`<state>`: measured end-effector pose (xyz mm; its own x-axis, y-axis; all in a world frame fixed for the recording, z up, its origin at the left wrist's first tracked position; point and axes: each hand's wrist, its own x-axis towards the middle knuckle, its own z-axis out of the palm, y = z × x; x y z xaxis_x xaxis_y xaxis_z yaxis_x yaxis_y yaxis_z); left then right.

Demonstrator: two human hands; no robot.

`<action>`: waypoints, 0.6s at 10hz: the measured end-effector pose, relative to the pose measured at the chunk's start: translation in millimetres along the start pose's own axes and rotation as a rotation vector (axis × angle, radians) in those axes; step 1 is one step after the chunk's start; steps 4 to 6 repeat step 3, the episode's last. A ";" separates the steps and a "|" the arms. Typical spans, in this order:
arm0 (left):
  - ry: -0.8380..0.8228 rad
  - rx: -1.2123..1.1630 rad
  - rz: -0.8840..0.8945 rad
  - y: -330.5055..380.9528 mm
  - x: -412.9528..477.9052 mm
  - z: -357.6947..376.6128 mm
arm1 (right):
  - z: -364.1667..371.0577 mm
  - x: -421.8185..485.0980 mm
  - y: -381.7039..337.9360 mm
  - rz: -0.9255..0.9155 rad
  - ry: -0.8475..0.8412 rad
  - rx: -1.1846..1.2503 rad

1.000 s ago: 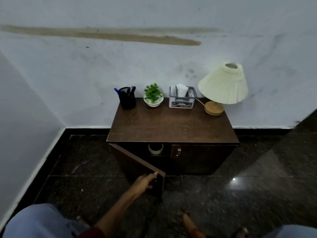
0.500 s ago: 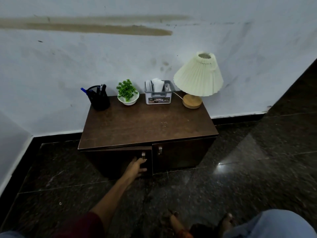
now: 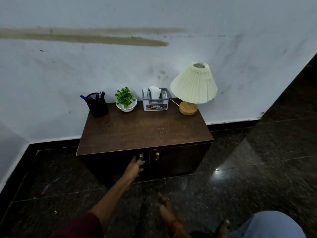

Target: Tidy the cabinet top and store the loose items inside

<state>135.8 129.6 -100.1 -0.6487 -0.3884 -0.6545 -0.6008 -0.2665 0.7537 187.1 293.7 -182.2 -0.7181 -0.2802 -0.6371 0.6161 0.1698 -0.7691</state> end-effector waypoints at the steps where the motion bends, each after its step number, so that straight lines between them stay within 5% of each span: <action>1: -0.019 0.023 0.064 12.6 -17.5 1.5 | -3.8 0.0 -22.7 -0.130 -0.024 -0.173; 3: -0.069 0.032 0.229 39.6 -49.9 -12.1 | -9.6 -5.2 -96.2 -0.335 -0.009 -0.486; 6: -0.069 0.032 0.229 39.6 -49.9 -12.1 | -9.6 -5.2 -96.2 -0.335 -0.009 -0.486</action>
